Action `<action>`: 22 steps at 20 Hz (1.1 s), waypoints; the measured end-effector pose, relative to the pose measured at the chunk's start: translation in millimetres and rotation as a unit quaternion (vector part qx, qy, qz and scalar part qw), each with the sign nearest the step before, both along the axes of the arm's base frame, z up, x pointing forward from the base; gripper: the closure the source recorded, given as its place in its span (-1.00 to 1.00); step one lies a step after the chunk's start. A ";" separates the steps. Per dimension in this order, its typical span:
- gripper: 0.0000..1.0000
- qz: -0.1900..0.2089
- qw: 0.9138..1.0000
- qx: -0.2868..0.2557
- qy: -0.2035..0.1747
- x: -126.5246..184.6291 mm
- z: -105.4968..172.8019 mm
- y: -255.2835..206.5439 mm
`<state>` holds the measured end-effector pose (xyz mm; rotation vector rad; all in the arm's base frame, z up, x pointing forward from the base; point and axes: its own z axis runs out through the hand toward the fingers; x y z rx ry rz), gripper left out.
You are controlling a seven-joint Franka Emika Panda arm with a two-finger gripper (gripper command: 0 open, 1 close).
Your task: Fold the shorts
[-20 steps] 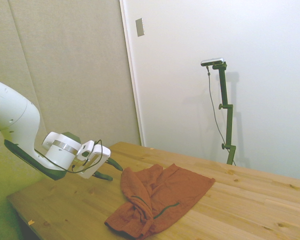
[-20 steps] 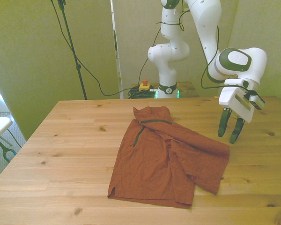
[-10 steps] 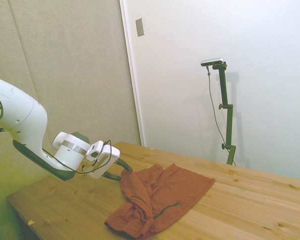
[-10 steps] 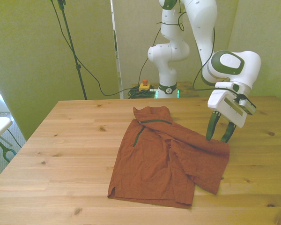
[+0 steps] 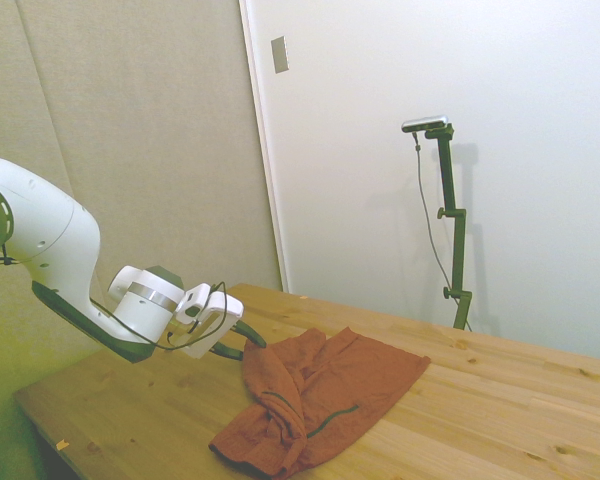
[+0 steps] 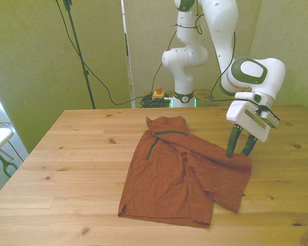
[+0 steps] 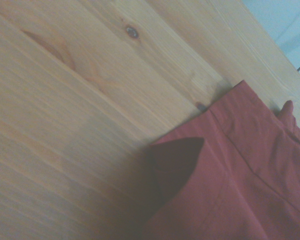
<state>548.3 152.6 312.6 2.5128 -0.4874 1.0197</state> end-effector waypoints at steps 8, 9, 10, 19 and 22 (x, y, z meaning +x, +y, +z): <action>1.00 0.001 1.000 0.003 0.004 -1.9 -7.4 5.1; 1.00 0.001 1.000 0.003 0.005 -2.0 -8.4 5.1; 1.00 0.001 1.000 0.003 0.005 -2.0 -9.3 5.1; 1.00 -0.001 1.000 0.002 0.009 -2.1 -14.0 3.5; 1.00 -0.004 1.000 0.004 0.002 0.7 -6.1 0.4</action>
